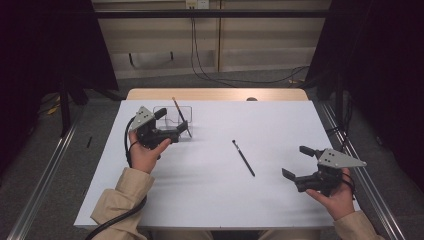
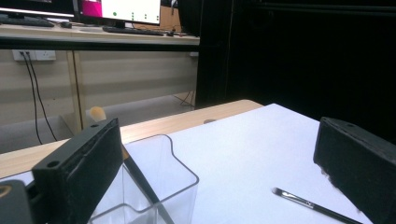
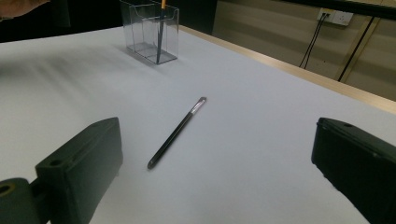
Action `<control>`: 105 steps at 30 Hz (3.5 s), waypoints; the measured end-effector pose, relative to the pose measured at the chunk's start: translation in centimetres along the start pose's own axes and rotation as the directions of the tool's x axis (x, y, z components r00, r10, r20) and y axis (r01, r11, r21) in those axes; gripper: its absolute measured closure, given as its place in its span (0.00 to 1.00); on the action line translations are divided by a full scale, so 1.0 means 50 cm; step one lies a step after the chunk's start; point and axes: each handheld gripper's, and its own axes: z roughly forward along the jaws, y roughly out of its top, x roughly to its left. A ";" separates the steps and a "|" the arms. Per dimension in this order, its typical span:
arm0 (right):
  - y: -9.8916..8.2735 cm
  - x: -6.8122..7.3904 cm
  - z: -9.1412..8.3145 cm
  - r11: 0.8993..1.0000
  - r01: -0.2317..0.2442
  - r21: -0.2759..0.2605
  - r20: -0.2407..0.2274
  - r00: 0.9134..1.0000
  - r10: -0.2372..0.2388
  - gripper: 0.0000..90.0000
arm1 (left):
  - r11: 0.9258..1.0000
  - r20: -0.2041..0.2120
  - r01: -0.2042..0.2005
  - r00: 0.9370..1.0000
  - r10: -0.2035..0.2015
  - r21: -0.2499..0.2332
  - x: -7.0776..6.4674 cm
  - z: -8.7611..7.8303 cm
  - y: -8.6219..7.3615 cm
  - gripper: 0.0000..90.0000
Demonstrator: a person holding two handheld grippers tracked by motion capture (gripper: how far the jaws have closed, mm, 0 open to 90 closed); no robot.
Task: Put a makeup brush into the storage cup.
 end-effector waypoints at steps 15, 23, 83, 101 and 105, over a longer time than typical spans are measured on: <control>0.002 0.000 0.003 1.000 0.003 -0.003 -0.003 1.000 -0.003 0.02 | 0.999 0.058 -0.035 0.998 0.034 0.019 -0.007 -0.033 -0.012 0.00; 0.004 0.000 0.008 1.000 0.005 -0.004 -0.012 1.000 -0.005 0.02 | 0.997 0.105 -0.064 0.993 0.061 0.030 -0.012 -0.055 -0.017 0.00; 0.011 -0.001 0.035 1.000 -0.009 -0.020 -0.037 0.999 0.008 0.02 | 0.992 0.065 -0.105 0.993 0.101 0.070 0.025 -0.237 -0.059 0.00; 0.011 0.001 0.038 1.000 -0.004 -0.013 -0.040 0.999 0.004 0.02 | 0.990 0.047 -0.117 0.992 0.114 0.077 0.032 -0.266 -0.064 0.00; 0.011 0.001 0.040 1.000 -0.003 -0.016 -0.042 0.999 0.003 0.02 | 0.987 0.056 -0.130 0.991 0.125 0.098 0.033 -0.271 -0.067 0.00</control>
